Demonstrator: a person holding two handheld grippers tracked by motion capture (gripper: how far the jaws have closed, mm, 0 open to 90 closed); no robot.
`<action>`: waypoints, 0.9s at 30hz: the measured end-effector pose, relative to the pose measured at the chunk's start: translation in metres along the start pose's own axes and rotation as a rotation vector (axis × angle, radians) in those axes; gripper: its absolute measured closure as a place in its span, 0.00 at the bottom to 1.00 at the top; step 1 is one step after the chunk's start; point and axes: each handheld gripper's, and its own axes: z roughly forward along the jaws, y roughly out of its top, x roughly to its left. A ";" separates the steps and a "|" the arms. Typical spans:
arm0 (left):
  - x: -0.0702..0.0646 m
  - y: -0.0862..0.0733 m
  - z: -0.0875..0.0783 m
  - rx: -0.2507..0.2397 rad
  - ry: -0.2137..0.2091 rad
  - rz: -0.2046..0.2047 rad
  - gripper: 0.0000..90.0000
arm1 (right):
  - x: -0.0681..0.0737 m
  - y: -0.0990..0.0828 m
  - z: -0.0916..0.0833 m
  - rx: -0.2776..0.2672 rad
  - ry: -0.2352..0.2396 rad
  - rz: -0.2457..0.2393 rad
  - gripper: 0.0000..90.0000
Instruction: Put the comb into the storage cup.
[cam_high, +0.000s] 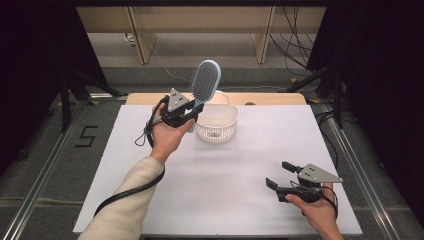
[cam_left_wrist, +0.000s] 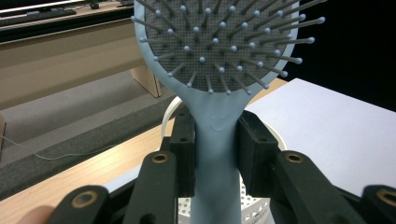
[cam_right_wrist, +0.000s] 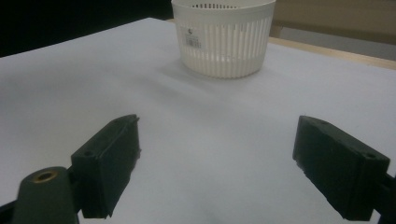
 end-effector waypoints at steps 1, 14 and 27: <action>0.000 0.000 0.001 0.000 0.000 -0.001 0.78 | 0.000 0.000 0.000 -0.001 0.000 0.000 0.17; -0.002 -0.001 0.006 -0.005 -0.014 -0.012 0.78 | 0.000 0.000 0.000 0.002 -0.001 0.000 0.17; -0.003 0.001 0.012 -0.010 -0.013 -0.019 0.78 | 0.000 0.000 0.000 -0.004 0.000 0.007 0.17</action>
